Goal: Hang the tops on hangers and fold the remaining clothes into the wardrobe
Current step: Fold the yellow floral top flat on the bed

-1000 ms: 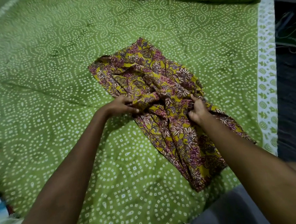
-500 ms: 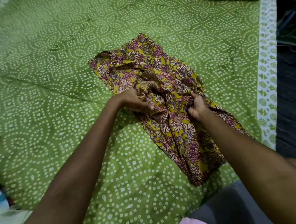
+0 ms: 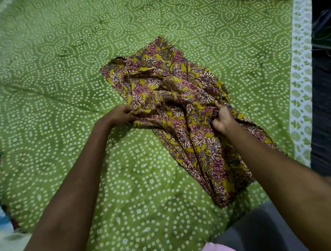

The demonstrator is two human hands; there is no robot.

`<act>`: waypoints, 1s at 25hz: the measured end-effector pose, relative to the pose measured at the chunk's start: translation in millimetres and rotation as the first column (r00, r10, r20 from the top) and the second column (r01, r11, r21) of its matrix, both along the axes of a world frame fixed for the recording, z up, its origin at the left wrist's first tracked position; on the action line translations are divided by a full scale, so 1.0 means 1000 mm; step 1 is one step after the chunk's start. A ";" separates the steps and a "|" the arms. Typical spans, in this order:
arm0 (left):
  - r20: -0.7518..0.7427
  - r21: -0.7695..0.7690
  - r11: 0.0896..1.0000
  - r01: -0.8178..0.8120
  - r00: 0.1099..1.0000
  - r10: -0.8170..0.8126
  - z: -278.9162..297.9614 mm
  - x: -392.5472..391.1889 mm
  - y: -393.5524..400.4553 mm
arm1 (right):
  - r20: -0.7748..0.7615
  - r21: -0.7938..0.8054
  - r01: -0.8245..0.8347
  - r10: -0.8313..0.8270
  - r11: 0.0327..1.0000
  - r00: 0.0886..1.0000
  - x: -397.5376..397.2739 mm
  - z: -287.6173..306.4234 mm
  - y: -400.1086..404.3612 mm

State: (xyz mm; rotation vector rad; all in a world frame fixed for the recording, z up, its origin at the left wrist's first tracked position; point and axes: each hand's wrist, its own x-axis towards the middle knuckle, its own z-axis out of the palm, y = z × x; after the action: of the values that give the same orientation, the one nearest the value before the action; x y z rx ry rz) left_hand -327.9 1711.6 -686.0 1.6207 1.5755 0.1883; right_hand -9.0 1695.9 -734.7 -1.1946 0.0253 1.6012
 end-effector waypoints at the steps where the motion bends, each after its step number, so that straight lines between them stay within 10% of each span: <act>1: 0.049 -0.005 0.997 -0.072 0.996 0.072 0.000 -0.006 0.001 | 0.001 0.002 -0.001 0.001 1.000 1.000 -0.001 0.000 0.000; 10: 0.088 0.299 0.937 -0.180 0.983 0.161 0.025 0.057 0.009 | -0.006 -0.010 -0.018 0.018 1.000 1.000 -0.001 0.006 -0.002; 14: -0.123 -0.034 0.994 -0.106 0.987 0.101 0.033 0.098 0.035 | -0.083 -0.005 0.022 -0.022 1.000 0.996 0.009 0.023 0.001; 18: 0.216 -0.069 0.991 -0.118 0.968 0.130 0.019 0.084 0.022 | -0.044 0.109 0.063 -0.058 0.992 0.997 0.036 0.040 0.007; 25: 0.584 -0.304 0.888 -0.346 0.668 0.461 0.007 0.068 -0.024 | 0.073 0.129 0.077 -0.086 0.989 0.994 0.064 0.026 -0.005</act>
State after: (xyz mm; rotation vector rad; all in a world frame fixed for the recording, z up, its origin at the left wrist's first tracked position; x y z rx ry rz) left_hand -259.9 1687.6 -678.7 0.8861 1.3191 0.7551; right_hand 55.1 1691.3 -709.0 -1.1435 -0.0758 1.4616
